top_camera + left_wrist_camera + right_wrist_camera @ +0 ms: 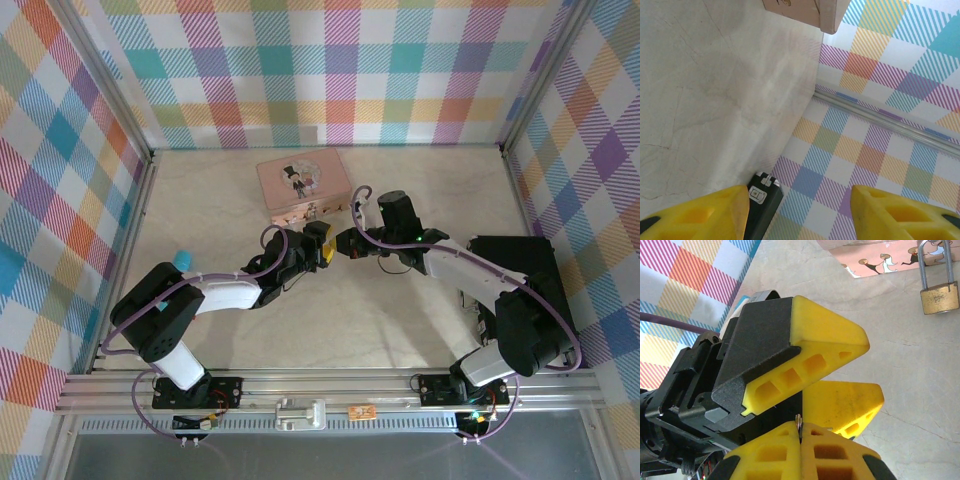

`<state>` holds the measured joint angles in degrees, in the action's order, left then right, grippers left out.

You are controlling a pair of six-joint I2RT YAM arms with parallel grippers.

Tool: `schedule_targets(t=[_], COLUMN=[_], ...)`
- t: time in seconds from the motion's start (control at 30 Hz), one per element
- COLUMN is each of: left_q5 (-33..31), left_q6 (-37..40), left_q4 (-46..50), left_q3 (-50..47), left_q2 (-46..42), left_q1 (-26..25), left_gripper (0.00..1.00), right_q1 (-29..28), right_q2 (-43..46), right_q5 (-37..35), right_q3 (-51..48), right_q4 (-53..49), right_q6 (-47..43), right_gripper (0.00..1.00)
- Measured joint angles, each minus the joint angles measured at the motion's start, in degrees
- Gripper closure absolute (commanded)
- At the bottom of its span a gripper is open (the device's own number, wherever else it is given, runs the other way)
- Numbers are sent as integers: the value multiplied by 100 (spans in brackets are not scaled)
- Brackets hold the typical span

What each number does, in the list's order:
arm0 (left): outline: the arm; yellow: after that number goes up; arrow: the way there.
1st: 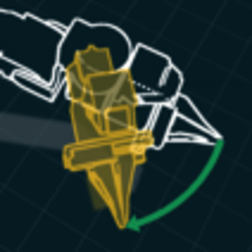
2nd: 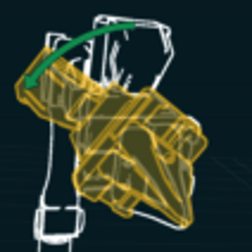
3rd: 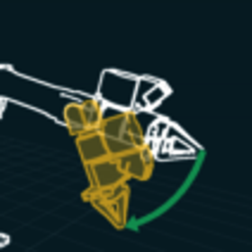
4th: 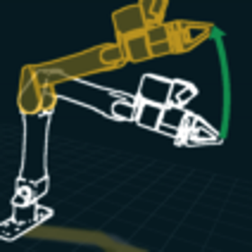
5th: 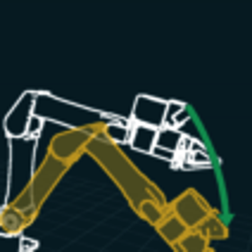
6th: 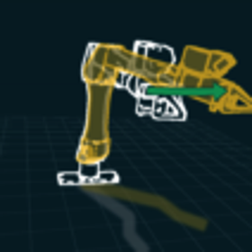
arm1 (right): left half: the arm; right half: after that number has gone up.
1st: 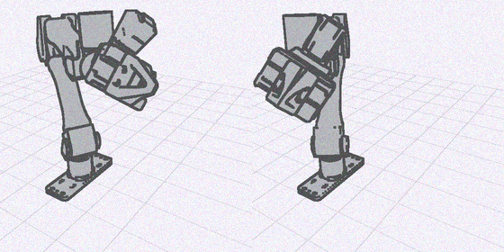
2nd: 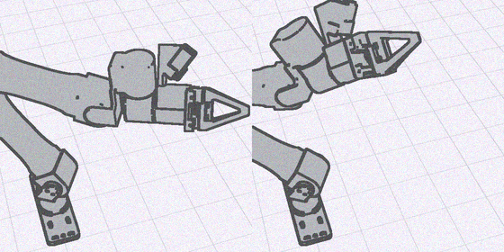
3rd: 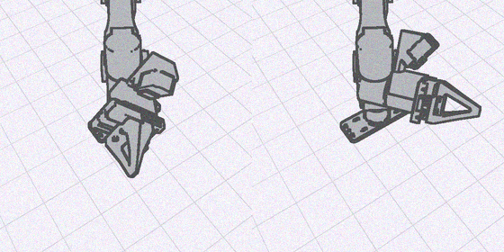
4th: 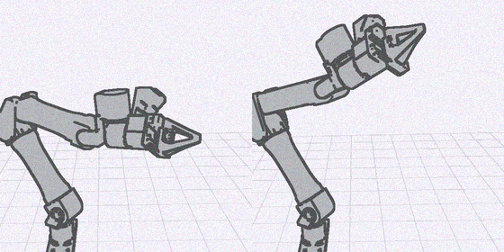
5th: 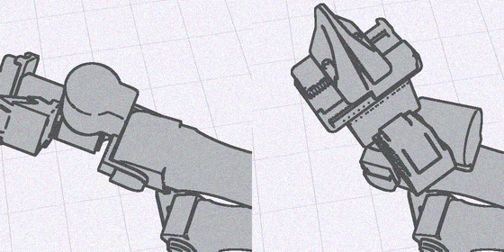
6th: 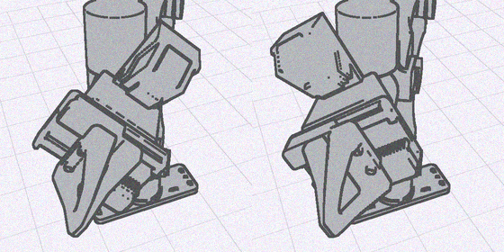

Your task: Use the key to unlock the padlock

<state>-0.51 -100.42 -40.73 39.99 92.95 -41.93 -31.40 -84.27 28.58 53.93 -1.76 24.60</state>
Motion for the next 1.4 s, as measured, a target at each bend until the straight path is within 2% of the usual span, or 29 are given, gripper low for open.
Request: schedule_targets(t=[0.07,0.13,0.3,0.47,1.07,1.27,1.4], left_q5=[4,46,136,127,103,87,107], left_q6=[-57,-94,-223,-293,-409,-463,-470], left_q4=[0,0,-52,-149,-269,-299,-385], left_q3=[0,0,0,-26,-138,-140,-138], left_q2=[0,0,0,-4,-15,-11,11], left_q1=[0,0,0,0,0,0,0], left_gripper=[35,34,34,39,70,89,92], right_q1=[0,0,0,0,0,0,2], right_q2=[0,0,0,-2,2,59,127], right_q5=[0,0,7,55,66,52,37], right_q3=[0,0,0,0,-101,-103,-103], right_q4=[0,0,7,33,39,7,-94], right_q6=[-2,0,2,9,4,-2,-22], right_gripper=[100,100,100,100,100,100,100])
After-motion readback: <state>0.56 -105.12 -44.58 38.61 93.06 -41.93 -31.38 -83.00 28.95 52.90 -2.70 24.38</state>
